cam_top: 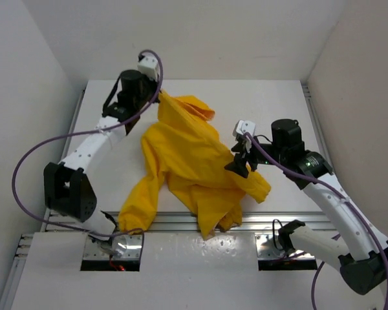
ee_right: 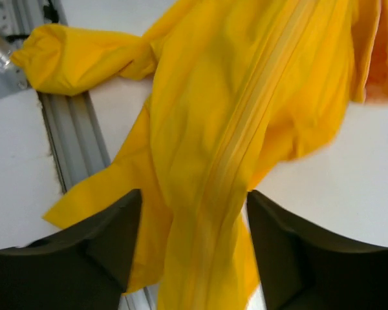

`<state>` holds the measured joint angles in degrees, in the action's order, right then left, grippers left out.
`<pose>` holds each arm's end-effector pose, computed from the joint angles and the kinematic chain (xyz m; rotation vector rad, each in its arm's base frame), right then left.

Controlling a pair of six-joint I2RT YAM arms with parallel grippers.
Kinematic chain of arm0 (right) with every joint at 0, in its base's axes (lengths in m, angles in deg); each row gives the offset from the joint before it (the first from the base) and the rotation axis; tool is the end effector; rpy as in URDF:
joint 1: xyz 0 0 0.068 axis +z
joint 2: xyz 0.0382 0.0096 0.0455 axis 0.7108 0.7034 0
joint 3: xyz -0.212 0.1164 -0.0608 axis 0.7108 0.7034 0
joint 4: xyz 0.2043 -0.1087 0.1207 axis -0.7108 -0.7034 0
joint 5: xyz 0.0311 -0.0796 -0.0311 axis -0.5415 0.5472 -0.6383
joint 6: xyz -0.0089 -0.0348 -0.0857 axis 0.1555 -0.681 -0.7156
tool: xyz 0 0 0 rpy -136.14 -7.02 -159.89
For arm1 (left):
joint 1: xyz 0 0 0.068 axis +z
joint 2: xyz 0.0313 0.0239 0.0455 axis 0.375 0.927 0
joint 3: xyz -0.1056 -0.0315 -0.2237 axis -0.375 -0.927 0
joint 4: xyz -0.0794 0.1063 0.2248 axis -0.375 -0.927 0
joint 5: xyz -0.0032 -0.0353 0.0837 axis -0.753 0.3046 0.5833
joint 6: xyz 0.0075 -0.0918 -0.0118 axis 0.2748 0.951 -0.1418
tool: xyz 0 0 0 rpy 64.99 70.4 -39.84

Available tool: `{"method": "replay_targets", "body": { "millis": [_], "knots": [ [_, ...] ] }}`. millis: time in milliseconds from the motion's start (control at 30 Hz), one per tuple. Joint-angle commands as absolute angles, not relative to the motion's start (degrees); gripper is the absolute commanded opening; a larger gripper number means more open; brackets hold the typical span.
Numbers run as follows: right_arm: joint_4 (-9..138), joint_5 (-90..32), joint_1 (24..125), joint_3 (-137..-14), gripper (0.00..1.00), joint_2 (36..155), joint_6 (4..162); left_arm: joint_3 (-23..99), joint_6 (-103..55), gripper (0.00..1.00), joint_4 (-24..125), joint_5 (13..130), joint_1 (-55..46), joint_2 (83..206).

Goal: Zip up the jacket

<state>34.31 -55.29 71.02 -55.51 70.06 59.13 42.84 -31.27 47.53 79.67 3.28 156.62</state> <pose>0.2067 0.1510 0.2990 -1.0771 1.7819 0.7082 0.3937 -0.1341 0.3336 0.2215 1.7751 -0.2993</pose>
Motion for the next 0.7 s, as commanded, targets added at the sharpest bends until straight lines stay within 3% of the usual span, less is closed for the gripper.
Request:
{"method": "replay_targets", "body": {
  "millis": [0,133,233,367,467,500,533,567,667],
  "knots": [
    [40.20,-52.65,69.04,-58.45,0.69,73.03,64.68,57.39,-35.74,0.00,50.43,85.22,7.26,161.38],
    [42.42,-50.89,66.75,-59.42,0.75,74.88,68.12,68.95,-34.25,0.00,51.74,82.94,7.26,166.67],
    [42.77,-50.89,66.57,-59.07,0.75,74.63,68.56,73.26,-32.23,0.00,54.12,80.57,7.26,168.95],
    [42.33,-50.10,66.48,-58.72,0.83,74.01,69.78,75.82,-31.17,0.00,48.51,75.57,6.55,170.11],
    [42.07,-49.22,66.13,-58.98,0.91,73.75,71.63,70.66,-30.56,0.42,45.77,70.37,6.55,168.27],
    [42.33,-48.61,65.44,-58.98,0.97,73.83,72.16,68.11,-30.56,0.74,45.77,70.36,6.55,165.30],
    [42.16,-48.43,65.34,-59.24,0.98,73.75,73.91,63.56,-30.56,0.91,45.77,70.36,6.03,163.71],
    [42.16,-48.25,64.38,-59.33,0.98,73.83,74.62,61.69,-30.56,1.00,44.64,70.36,6.03,162.21],
    [41.37,-47.11,62.10,-60.12,1.00,74.88,79.36,58.25,-31.35,1.00,38.69,74.20,4.89,157.81]
  ]
}}
